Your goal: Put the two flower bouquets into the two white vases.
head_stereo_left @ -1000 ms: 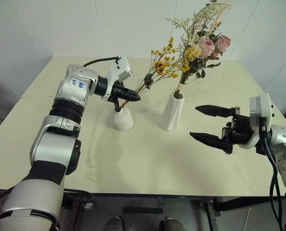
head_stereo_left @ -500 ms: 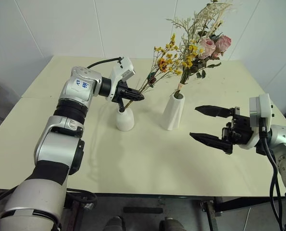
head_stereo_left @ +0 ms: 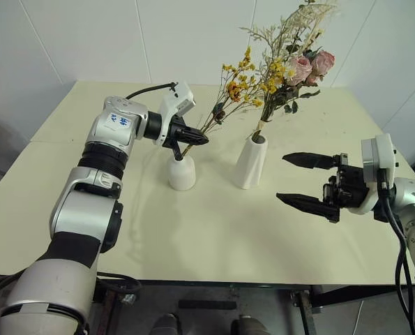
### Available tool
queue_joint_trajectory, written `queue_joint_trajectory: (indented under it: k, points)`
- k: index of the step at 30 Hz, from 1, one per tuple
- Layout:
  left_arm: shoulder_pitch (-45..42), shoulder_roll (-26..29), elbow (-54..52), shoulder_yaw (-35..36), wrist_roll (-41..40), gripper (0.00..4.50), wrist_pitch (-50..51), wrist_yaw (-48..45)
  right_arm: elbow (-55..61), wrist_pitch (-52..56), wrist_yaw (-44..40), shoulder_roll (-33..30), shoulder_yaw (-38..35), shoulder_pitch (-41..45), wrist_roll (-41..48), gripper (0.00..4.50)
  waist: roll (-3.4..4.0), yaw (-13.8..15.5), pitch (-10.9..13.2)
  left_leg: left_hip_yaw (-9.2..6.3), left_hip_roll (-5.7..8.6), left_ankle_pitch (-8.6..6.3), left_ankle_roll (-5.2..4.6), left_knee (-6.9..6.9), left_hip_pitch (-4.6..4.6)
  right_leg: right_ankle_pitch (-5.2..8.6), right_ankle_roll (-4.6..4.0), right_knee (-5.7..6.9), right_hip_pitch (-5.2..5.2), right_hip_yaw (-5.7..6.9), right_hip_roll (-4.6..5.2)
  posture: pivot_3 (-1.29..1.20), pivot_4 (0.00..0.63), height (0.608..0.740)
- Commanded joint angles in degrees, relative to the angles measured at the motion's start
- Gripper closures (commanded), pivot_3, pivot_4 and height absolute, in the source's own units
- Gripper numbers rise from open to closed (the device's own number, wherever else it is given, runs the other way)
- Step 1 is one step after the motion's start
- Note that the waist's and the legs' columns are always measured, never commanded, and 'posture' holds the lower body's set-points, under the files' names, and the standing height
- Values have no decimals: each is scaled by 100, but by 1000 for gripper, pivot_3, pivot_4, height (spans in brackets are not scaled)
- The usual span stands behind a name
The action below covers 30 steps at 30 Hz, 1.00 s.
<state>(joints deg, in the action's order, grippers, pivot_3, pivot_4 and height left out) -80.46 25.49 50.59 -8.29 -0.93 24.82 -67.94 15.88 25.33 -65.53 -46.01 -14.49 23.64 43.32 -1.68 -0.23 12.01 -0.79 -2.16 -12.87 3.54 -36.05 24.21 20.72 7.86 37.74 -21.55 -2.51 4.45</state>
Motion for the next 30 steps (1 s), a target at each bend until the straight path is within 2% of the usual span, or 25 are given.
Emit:
queue_joint_trajectory:
  k: [1, 12, 23, 30]
  points:
    - [-143, 54, -94, 325, -238, 4457, -116, 64, 88, -15, -33, -84, -29, 62, 28, 0, 0, 0, 0, 0, 0, 0, 0, 0, 0, 0, 0, -1, 0, 0, 0, 0, 150, 740]
    - [211, 1, -470, 924, -848, 4457, -31, 166, 43, -6, -18, -72, 31, 110, 20, 0, 0, -3, 0, 0, 0, 0, 1, -2, -1, 0, 0, 3, 0, 0, 0, 0, 150, 740]
    - [995, -58, -1088, 1586, -1880, 4457, -354, -401, 65, 4, 29, -78, -5, 84, 18, 0, 0, 2, 0, 0, -1, 2, 3, -8, -1, 0, 0, 8, 0, 0, 1, 0, 150, 740]
    - [1107, -90, -677, 2040, -2224, 4457, -901, -366, 29, -5, 23, -61, -1, 87, 29, 0, 1, -1, 0, -1, -1, 2, 2, -13, -1, 0, 0, 12, 1, 0, 1, 0, 150, 740]
